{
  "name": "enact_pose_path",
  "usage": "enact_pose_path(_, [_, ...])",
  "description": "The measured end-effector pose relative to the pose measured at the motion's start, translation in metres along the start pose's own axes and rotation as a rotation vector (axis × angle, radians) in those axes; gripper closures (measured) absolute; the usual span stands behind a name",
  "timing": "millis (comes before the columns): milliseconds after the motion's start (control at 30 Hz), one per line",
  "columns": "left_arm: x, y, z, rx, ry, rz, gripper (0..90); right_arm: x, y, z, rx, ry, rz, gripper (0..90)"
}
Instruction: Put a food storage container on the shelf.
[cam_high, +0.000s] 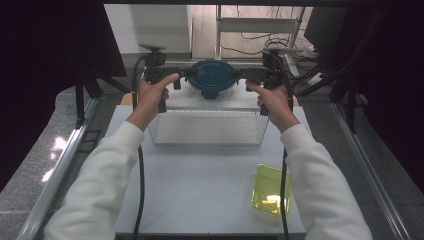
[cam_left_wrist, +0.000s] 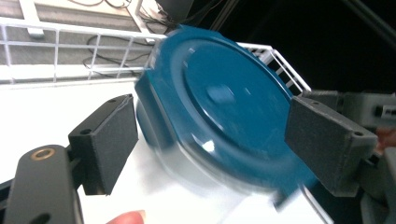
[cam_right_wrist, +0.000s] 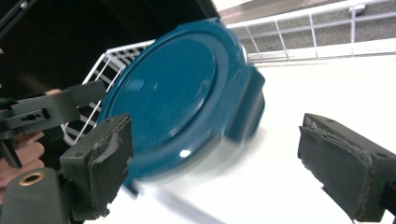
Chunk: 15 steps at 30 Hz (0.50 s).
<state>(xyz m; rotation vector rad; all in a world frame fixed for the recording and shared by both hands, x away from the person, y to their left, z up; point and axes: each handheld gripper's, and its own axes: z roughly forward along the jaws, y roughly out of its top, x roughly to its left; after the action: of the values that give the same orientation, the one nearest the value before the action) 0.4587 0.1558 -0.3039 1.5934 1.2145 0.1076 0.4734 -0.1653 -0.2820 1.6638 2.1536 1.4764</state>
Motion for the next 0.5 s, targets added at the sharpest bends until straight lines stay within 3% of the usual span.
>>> enact_pose_path(167, [-0.017,-0.023,-0.025,-0.001,0.049,0.105,18.2,0.004,-0.016,-0.024,0.002,-0.01,-0.071,12.1])
enact_pose_path(300, [-0.023,-0.044,-0.043,0.005,0.014,0.13,19.4,0.004,-0.039,-0.052,-0.007,0.015,-0.115,13.8])
enact_pose_path(400, [-0.027,-0.063,-0.053,0.022,0.012,0.161,19.7,0.003,-0.047,-0.062,-0.008,0.029,-0.126,14.9])
enact_pose_path(500, [-0.03,-0.087,-0.066,0.029,0.0,0.172,19.7,0.004,-0.071,-0.083,-0.004,0.099,-0.159,16.5])
